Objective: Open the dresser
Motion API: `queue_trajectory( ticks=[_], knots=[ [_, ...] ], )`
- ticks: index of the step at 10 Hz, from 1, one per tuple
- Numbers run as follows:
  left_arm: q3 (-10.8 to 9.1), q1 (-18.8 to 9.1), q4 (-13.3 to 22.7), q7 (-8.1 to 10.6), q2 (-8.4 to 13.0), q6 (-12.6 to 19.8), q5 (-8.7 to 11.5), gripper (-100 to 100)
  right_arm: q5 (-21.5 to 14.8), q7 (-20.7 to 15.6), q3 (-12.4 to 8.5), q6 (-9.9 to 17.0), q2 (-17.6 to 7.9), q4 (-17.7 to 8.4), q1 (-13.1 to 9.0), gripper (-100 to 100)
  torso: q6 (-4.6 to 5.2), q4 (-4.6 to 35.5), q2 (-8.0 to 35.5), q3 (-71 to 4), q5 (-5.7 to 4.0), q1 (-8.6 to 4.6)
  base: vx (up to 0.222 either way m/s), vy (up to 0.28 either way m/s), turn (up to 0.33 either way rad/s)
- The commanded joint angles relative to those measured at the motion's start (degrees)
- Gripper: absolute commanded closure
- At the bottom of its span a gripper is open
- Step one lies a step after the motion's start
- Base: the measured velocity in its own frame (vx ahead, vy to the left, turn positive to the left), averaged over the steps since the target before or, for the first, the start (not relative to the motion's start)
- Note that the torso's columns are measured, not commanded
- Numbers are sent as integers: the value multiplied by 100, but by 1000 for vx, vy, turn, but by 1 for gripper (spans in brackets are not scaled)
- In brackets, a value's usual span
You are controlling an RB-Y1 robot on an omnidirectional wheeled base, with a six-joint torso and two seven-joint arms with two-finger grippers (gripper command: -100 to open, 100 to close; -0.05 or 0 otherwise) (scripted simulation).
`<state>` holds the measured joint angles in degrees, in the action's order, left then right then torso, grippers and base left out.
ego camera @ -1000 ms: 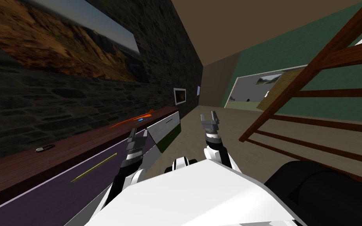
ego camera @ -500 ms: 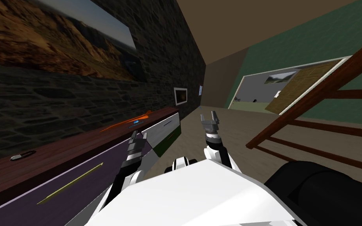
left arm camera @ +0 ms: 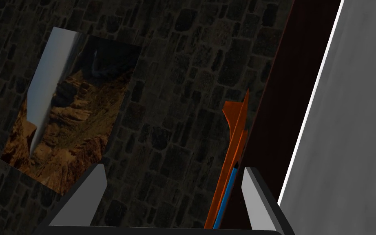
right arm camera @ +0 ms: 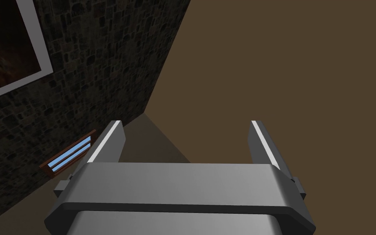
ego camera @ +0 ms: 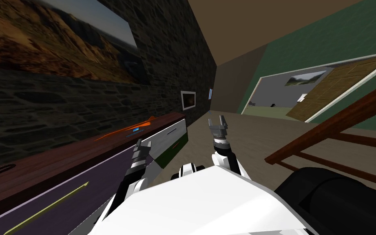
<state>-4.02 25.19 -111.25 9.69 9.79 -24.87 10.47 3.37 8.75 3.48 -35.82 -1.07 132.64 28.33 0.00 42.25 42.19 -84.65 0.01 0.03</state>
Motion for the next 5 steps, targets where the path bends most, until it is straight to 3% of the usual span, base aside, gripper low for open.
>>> queue_trajectory(
  ticks=[1,5],
  knots=[
    [-167,-54,332,49,5,99,133,-100,0,0,0,0,0,0,0,0,0,5,17,11,0,-1,173,-129,86],
    [-397,-114,787,104,4,243,320,-100,0,0,0,0,0,0,0,0,-2,4,13,9,1,2,186,-144,86]
  ],
)
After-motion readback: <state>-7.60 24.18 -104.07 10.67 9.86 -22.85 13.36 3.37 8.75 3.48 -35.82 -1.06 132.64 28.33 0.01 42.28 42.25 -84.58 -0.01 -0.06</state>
